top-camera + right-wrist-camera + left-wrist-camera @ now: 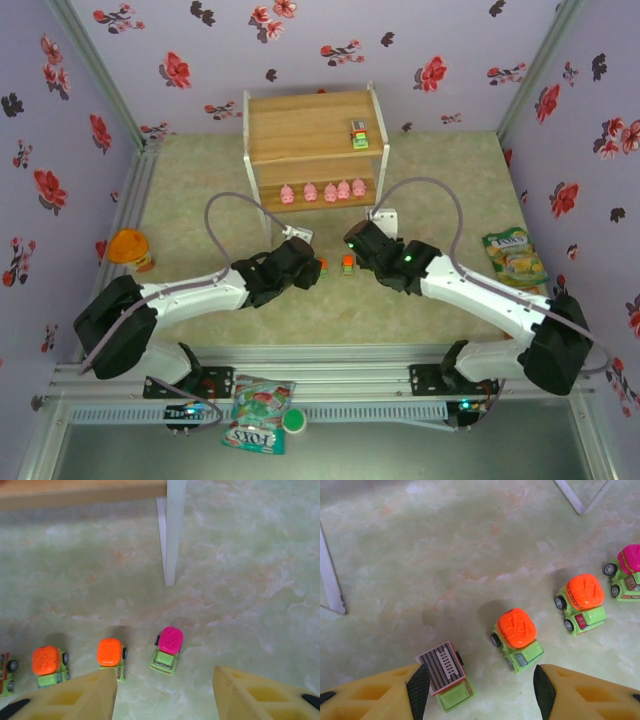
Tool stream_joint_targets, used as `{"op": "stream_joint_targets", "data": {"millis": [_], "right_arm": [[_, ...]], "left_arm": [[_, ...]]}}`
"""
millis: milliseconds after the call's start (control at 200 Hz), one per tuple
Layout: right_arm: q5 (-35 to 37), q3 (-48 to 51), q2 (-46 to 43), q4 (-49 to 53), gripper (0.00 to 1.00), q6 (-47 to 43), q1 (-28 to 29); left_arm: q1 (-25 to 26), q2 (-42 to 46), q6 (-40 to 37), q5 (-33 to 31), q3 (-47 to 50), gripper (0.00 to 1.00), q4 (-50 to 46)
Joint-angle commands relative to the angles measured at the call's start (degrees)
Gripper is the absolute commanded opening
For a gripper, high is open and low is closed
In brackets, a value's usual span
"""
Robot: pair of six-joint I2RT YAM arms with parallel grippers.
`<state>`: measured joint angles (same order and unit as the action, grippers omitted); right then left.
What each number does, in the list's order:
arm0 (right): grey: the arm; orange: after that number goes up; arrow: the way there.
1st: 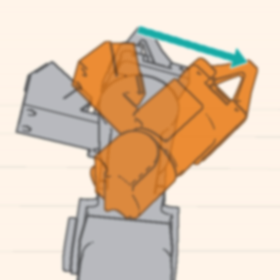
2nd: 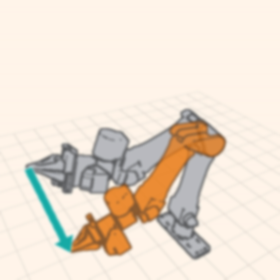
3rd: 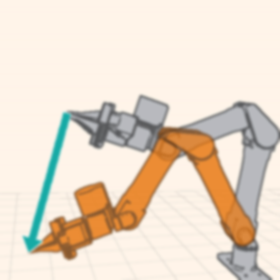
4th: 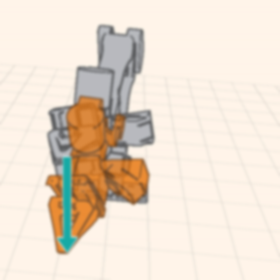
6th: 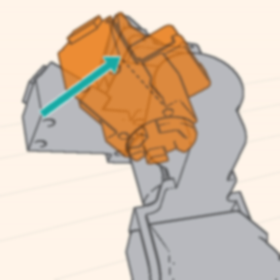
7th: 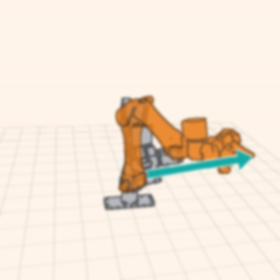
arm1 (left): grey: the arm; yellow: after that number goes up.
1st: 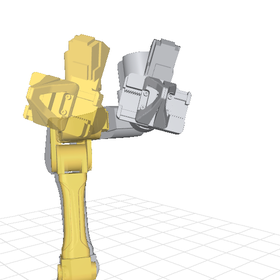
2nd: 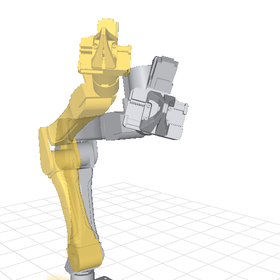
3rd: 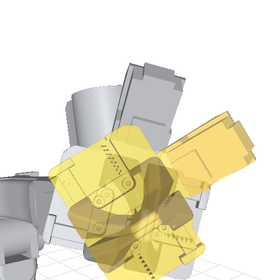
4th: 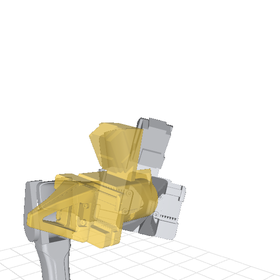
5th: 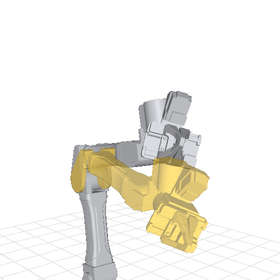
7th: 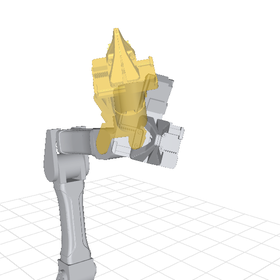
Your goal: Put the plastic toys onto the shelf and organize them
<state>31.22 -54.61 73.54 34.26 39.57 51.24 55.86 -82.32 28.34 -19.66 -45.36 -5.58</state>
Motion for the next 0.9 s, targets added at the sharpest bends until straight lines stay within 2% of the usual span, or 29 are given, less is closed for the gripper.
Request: {"op": "stream_joint_targets", "data": {"millis": [0,135,460,895], "right_arm": [[-1.1,1.5,2.6,-3.4,0.55,3.5,-0.9],[-2.8,2.6,5.5,-5.6,0.55,4.5,-2.3],[-3.5,6.3,9.0,-10.0,0.56,8.3,-3.6],[-1.5,8.8,14.1,-13.2,0.57,12.4,-3.6]], "left_arm": [[-0.4,-0.6,-1.4,1.8,-1.7,0.62,1.7],[-0.4,0.1,-1.4,3.7,-0.8,0.62,3.3],[-0.4,0.2,-1.6,3.6,-0.7,0.63,3.4],[-0.5,-0.4,-1.4,3.6,-1.0,0.63,3.3]]}}
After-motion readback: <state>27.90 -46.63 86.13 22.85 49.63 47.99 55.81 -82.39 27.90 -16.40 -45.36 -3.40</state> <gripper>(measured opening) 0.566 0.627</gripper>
